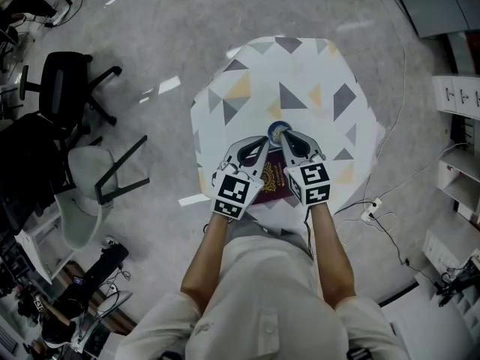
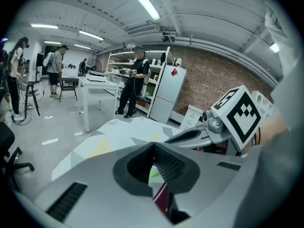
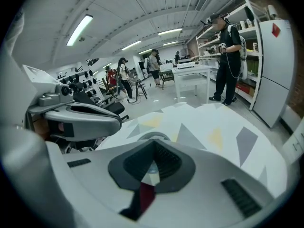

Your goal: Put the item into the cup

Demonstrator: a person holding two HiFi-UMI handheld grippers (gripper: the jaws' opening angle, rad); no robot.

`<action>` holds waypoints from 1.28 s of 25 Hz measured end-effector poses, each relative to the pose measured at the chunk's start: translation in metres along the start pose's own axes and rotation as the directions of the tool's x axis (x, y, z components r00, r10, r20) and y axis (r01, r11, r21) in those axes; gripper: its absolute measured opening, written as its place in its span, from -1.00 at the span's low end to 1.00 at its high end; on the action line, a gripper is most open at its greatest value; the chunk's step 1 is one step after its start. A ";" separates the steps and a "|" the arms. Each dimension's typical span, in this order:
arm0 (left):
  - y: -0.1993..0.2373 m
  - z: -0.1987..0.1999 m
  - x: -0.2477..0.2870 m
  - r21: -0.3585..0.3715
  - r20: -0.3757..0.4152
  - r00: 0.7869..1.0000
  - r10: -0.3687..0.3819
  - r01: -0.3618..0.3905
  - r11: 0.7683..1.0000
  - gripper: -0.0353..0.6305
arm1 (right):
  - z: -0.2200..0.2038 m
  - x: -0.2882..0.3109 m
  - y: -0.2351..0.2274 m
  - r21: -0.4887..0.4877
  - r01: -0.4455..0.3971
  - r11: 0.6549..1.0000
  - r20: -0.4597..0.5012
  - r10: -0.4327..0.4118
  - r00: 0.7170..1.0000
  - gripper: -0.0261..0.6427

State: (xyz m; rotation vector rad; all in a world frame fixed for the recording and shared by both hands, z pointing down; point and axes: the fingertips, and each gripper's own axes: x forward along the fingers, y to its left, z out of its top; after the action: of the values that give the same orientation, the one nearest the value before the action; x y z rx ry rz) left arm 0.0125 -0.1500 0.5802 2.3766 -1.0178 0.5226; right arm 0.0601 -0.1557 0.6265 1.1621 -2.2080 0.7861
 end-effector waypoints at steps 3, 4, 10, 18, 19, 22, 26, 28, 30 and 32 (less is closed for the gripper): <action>0.001 0.000 -0.001 -0.002 0.001 1.000 -0.001 0.001 1.000 -0.86 | -0.002 0.002 0.000 0.002 0.000 1.000 -0.005 0.000 1.000 -0.90; 0.001 0.000 -0.001 -0.003 0.002 1.000 0.000 0.000 1.000 -0.86 | -0.003 0.003 0.000 0.003 0.001 1.000 -0.007 -0.001 1.000 -0.90; 0.004 0.001 -0.003 -0.007 0.006 1.000 0.002 -0.002 1.000 -0.86 | -0.007 0.007 0.000 0.008 0.010 1.000 -0.018 -0.010 1.000 -0.90; 0.005 0.000 -0.006 -0.011 0.007 1.000 0.000 0.000 1.000 -0.86 | -0.007 0.008 -0.001 0.009 0.022 1.000 -0.029 -0.022 0.999 -0.90; 0.005 0.000 -0.006 -0.011 0.007 1.000 0.000 0.000 1.000 -0.86 | -0.007 0.008 0.000 0.007 0.023 1.000 -0.030 -0.023 0.999 -0.90; 0.005 0.000 -0.007 -0.010 0.007 1.000 0.000 0.001 1.000 -0.86 | -0.007 0.008 0.000 -0.002 0.031 1.000 -0.034 -0.031 0.999 -0.89; 0.004 0.001 -0.009 -0.007 0.010 1.000 0.000 0.000 1.000 -0.86 | -0.007 0.008 0.001 -0.013 0.039 0.999 -0.040 -0.039 0.998 -0.85; 0.003 0.001 -0.010 -0.008 0.011 1.000 0.001 -0.001 1.000 -0.86 | -0.008 0.008 0.001 -0.017 0.039 0.999 -0.044 -0.040 0.998 -0.85; 0.003 0.001 -0.011 -0.008 0.013 1.000 0.001 0.000 1.000 -0.86 | -0.008 0.008 0.003 -0.023 0.038 0.999 -0.049 -0.039 0.998 -0.83; 0.004 0.001 -0.012 -0.007 0.016 1.000 0.001 -0.001 1.000 -0.86 | -0.008 0.008 0.004 -0.031 0.039 0.999 -0.050 -0.041 0.998 -0.82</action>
State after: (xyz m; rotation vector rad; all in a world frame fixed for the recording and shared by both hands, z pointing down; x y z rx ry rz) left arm 0.0019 -0.1463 0.5744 2.3775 -1.0256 0.5005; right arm 0.0539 -0.1531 0.6365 1.1556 -2.1413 0.7553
